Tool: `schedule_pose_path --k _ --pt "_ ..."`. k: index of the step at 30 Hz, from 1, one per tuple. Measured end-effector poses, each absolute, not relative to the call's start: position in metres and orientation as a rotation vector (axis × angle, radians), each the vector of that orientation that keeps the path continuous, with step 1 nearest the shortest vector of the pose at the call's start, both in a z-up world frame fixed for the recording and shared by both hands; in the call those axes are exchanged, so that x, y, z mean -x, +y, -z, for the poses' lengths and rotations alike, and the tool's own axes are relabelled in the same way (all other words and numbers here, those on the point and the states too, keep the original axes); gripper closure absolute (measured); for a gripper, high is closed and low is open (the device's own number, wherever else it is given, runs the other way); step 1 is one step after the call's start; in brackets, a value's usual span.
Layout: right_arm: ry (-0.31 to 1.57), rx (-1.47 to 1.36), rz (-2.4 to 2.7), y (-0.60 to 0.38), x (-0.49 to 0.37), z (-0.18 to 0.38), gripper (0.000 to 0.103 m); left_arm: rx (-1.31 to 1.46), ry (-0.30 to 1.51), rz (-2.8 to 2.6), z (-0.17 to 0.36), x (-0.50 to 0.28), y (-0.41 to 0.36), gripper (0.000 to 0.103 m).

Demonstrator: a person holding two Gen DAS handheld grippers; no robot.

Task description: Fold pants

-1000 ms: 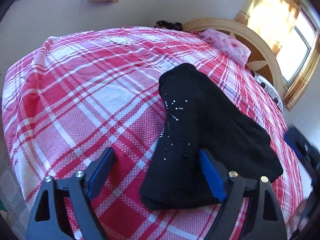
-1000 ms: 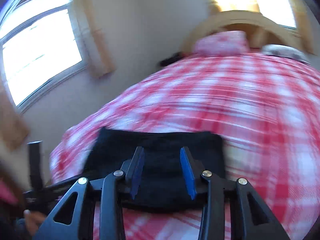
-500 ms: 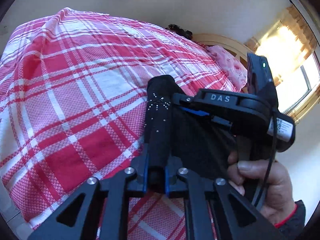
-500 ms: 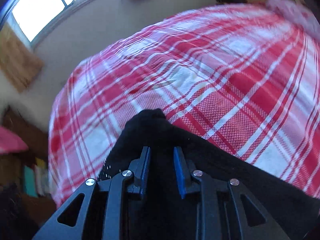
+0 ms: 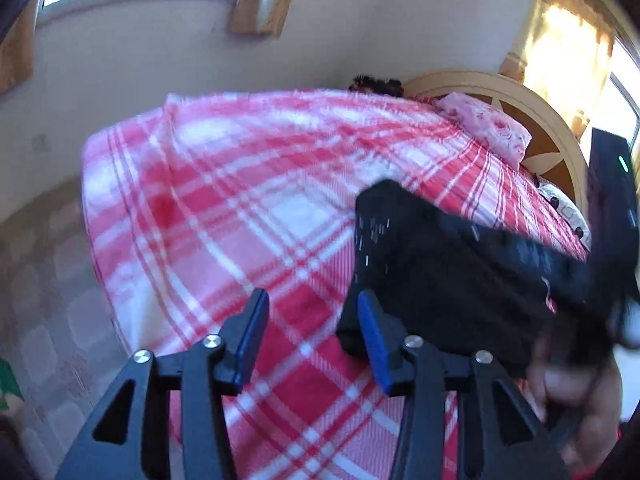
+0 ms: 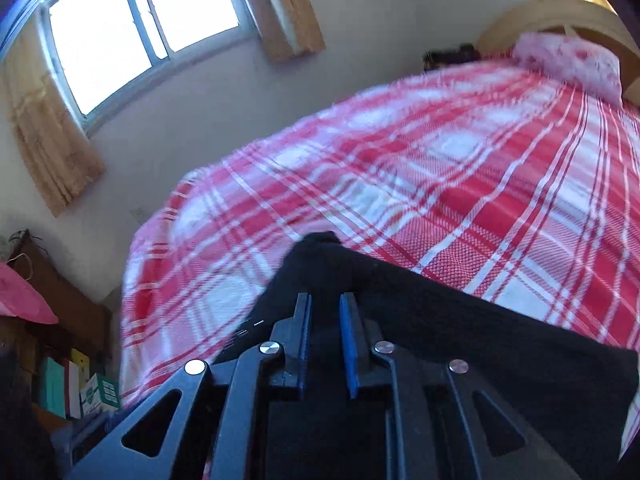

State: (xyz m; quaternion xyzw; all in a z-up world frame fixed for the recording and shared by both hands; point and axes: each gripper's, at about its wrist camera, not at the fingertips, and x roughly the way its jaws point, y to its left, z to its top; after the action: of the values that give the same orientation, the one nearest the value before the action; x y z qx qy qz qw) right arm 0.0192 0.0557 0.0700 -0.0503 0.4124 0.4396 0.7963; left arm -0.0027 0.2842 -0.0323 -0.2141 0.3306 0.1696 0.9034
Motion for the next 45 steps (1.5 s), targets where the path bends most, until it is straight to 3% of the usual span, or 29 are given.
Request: schedule_pose_path --k 4,7,12,15,19,22,23,28,31,38,45 --pt "0.881 0.129 -0.827 0.01 0.007 -0.074 0.087 0.273 0.635 -0.299 0.01 -0.021 0.269 0.039" --pt "0.898 0.13 -0.715 -0.027 0.016 -0.063 0.087 0.205 0.637 -0.243 0.011 -0.043 0.252 0.037" --pt "0.925 0.086 -0.628 -0.074 0.025 -0.043 0.085 0.169 0.835 -0.231 0.053 -0.073 0.239 0.036" --pt "0.941 0.077 -0.624 -0.079 0.028 -0.044 0.083 0.168 0.82 -0.266 0.05 -0.061 0.239 0.029" --pt "0.893 0.009 -0.601 -0.088 0.042 -0.064 0.069 0.139 0.801 -0.268 0.036 -0.047 0.233 0.025" --pt "0.819 -0.086 -0.567 -0.106 0.056 -0.083 0.037 0.094 0.76 -0.292 0.026 -0.037 0.22 0.02" --pt "0.795 -0.112 -0.545 -0.112 0.06 -0.089 0.034 0.082 0.75 -0.291 0.022 -0.034 0.217 0.019" --pt "0.738 -0.137 -0.468 -0.138 0.08 -0.106 0.033 0.03 0.692 -0.267 0.007 -0.016 0.197 0.013" --pt "0.682 -0.105 -0.421 -0.147 0.094 -0.114 0.033 0.007 0.648 -0.26 -0.002 -0.003 0.186 0.002" --pt "0.512 0.028 -0.357 -0.148 0.135 -0.132 0.03 -0.018 0.626 -0.234 -0.013 0.012 0.17 0.0" --pt "0.476 -0.054 -0.366 -0.155 0.152 -0.146 0.03 -0.017 0.608 -0.236 -0.017 0.022 0.167 0.0"
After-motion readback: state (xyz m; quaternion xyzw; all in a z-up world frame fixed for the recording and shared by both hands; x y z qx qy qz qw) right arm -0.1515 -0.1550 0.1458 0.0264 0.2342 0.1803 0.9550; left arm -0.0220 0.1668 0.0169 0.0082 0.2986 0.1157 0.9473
